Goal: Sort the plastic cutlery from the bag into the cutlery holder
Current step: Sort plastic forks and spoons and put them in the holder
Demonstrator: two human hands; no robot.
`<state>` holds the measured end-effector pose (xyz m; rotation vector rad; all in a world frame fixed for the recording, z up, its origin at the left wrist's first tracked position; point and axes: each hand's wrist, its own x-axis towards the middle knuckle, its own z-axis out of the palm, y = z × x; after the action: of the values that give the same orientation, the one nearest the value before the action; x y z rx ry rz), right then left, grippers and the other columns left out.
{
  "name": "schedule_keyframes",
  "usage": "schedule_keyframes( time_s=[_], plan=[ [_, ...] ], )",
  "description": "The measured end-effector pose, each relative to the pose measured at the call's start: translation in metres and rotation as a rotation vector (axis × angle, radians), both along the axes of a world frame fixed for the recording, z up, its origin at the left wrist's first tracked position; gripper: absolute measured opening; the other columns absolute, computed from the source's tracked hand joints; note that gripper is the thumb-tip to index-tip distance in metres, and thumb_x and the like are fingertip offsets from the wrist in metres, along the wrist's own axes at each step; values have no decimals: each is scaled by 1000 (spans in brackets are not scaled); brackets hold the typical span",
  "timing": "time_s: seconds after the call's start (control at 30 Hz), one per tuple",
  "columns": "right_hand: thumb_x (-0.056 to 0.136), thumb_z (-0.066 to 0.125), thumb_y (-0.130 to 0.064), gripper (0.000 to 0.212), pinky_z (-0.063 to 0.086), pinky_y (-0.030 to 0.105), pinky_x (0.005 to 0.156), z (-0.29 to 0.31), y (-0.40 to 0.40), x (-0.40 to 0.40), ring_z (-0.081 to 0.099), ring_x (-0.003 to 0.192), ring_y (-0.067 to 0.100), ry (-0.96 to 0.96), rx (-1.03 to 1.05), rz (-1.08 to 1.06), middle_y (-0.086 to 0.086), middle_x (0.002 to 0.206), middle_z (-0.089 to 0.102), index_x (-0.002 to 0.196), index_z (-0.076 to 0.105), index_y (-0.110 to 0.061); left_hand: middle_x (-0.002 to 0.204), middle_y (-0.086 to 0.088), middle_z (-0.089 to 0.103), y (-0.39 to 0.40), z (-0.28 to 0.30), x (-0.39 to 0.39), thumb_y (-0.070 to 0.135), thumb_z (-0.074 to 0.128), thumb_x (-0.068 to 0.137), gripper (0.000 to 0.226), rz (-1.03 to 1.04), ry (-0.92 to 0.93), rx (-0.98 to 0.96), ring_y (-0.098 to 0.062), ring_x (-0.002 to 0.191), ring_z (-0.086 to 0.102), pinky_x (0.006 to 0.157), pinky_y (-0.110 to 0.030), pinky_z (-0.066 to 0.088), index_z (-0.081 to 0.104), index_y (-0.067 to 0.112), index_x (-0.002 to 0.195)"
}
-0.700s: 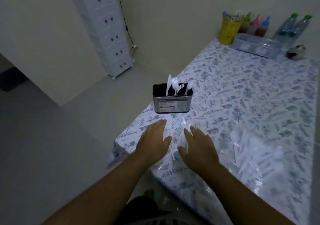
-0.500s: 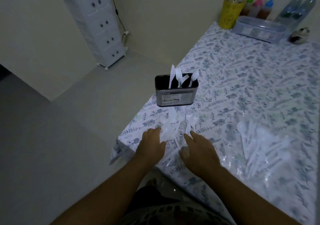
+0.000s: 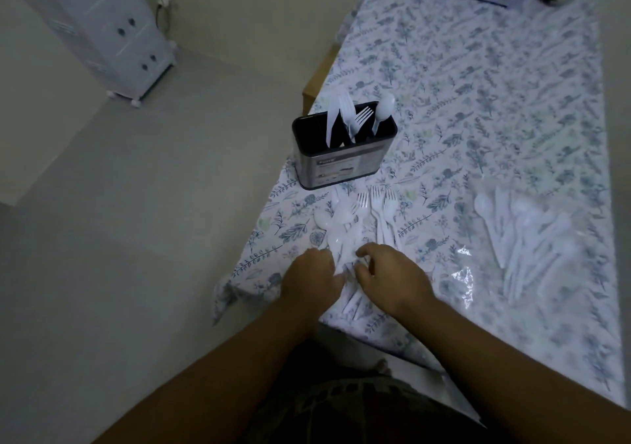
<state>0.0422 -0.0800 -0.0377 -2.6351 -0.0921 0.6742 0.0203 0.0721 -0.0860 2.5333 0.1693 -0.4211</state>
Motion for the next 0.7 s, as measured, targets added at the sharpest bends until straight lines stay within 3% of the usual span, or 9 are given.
schedule_keyframes(
  time_s=[0.1, 0.23, 0.3, 0.37, 0.47, 0.57, 0.63, 0.7],
  plan=[
    [99, 52, -42, 25, 53, 34, 77, -3, 6, -3, 66, 90, 15, 57, -8, -71, -9, 95, 69, 116, 66, -30, 97, -1, 65, 0, -4, 5, 43, 62, 91, 29, -43, -3, 26, -16, 91, 61, 77, -26, 47, 68, 15, 99],
    [98, 55, -44, 18, 46, 30, 66, -9, 12, -5, 62, 76, 12, 120, 20, -153, -12, 80, 64, 99, 67, -31, 71, 0, 59, 2, 0, 7, 33, 61, 90, 26, -30, -23, -41, -18, 71, 59, 60, -28, 44, 60, 14, 72],
    [98, 56, -43, 20, 44, 29, 62, -10, 14, -4, 62, 72, 10, 131, 90, -229, -9, 77, 66, 94, 67, -27, 64, -1, 60, 5, -1, 7, 29, 62, 88, 26, 4, -37, -139, -18, 63, 59, 56, -32, 49, 61, 12, 69],
    [99, 55, -42, 25, 45, 29, 63, -9, 15, -2, 63, 70, 13, 149, 184, -325, -3, 77, 69, 88, 66, -23, 57, -1, 57, 5, 0, 6, 26, 62, 88, 28, 20, -72, -253, -15, 55, 55, 53, -30, 48, 59, 12, 64],
    [99, 55, -42, 35, 52, 38, 70, -10, 14, 1, 63, 70, 20, 177, 305, -431, 10, 79, 70, 82, 64, -13, 49, -1, 43, 2, 14, 0, 17, 64, 89, 42, -51, -133, -396, -20, 51, 45, 48, -18, 33, 40, 18, 54],
    [99, 58, -37, 38, 59, 49, 74, -7, 9, 1, 65, 68, 25, 201, 394, -525, 19, 78, 68, 85, 61, -2, 59, 0, 51, 5, 14, 2, 22, 65, 90, 30, -50, -165, -342, -16, 56, 50, 51, -21, 39, 52, 14, 64],
    [102, 57, -32, 36, 61, 45, 70, -4, 2, 0, 69, 69, 28, 242, 469, -558, 20, 78, 70, 87, 59, 1, 75, 6, 54, 13, 5, 8, 22, 65, 90, 13, 71, -194, -272, -9, 69, 53, 60, -15, 42, 58, 15, 81],
    [105, 54, -23, 24, 58, 38, 60, 0, -4, -2, 66, 64, 26, 299, 589, -563, 16, 72, 67, 90, 55, -4, 90, 3, 55, 21, -5, 16, 21, 66, 89, 13, 187, -195, -220, -11, 84, 55, 71, -20, 49, 57, 16, 96]
  ],
)
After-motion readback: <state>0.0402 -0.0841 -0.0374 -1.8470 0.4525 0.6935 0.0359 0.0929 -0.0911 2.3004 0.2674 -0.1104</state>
